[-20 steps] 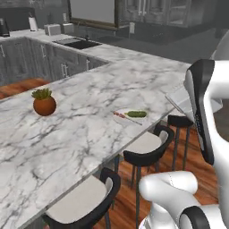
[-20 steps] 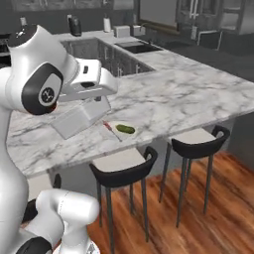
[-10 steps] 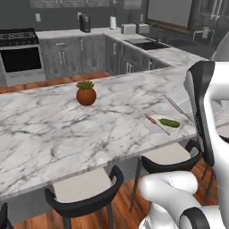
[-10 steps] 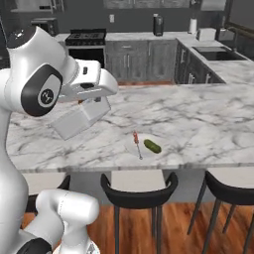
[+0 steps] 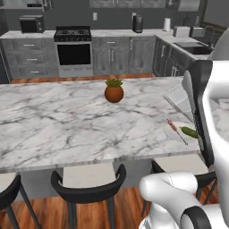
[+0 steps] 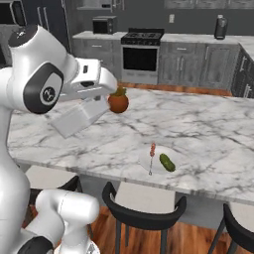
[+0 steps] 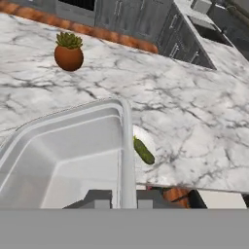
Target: Retrieve the tupperware and aluminum foil from the cabinet and place them on the dining counter near the plate with cucumber and kebab skewer to prepare for storing leftovers.
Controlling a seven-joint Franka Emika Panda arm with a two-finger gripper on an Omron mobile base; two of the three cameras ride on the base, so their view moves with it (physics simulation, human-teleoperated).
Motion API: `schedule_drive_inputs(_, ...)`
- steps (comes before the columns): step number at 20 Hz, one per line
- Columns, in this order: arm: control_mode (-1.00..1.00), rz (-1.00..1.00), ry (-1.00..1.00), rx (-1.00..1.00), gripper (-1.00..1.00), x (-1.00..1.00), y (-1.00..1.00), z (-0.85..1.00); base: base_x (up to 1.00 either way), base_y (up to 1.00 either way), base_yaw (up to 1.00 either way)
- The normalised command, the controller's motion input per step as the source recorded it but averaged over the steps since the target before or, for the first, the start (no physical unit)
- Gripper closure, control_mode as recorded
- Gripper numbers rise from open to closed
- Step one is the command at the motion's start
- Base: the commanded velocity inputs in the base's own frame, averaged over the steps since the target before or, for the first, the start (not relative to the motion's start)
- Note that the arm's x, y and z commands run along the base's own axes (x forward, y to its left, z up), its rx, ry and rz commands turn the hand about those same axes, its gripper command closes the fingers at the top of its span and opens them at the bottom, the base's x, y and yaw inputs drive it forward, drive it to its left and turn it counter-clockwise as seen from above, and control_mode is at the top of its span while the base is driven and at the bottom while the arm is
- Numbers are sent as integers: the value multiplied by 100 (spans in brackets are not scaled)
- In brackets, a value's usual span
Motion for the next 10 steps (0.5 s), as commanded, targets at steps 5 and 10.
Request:
schedule_drive_inputs(5, -100, 30, -3, 14, 100, 75, 0, -75, 0, 0, 0)
schedule_drive_inputs(10, -100, 21, -7, 15, 100, 62, 0, -87, 0, 0, 0)
